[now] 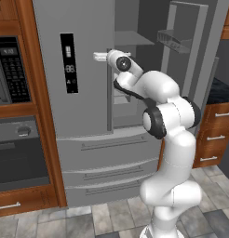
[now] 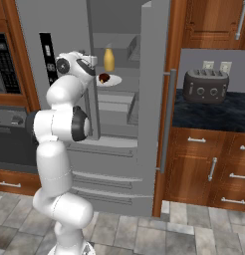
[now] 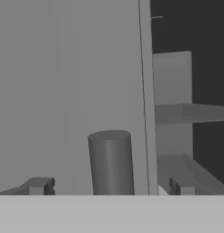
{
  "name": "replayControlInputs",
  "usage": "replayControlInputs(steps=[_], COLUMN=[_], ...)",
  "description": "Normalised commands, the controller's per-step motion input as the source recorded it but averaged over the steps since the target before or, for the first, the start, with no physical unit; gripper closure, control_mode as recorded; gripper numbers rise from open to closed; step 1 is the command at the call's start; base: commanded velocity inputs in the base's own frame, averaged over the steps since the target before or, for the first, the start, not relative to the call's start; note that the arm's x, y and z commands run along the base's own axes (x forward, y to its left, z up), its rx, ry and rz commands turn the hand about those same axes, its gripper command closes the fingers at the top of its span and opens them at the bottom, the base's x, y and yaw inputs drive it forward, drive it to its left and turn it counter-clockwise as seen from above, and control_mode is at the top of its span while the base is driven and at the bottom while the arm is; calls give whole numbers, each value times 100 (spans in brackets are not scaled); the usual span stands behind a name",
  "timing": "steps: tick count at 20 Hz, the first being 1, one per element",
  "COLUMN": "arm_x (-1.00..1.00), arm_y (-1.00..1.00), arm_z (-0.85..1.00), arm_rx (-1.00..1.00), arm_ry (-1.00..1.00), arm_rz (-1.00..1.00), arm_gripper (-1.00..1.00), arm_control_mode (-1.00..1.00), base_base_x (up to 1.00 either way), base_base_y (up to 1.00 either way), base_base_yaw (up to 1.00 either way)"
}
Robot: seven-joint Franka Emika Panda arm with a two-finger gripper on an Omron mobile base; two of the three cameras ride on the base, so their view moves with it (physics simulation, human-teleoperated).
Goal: Retrieve the steak from the fridge and place it on the saucepan with marinade on the stove.
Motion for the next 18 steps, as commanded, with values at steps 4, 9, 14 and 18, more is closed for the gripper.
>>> replayControlInputs(steps=[4, 9, 14, 18], arm_x=[13, 16, 0, 0], arm_y=[2, 0, 0, 0], arm_z=[0, 0, 0, 0], arm_rx=[0, 0, 0, 0], arm_ry=[0, 0, 0, 0], arm_rz=[0, 0, 0, 0], arm_gripper=[-100, -100, -100, -100], arm_control_mode=[-100, -100, -100, -100], base_base_x=[0, 0, 0, 0], base_base_y=[0, 0, 0, 0], base_base_yaw=[0, 0, 0, 0])
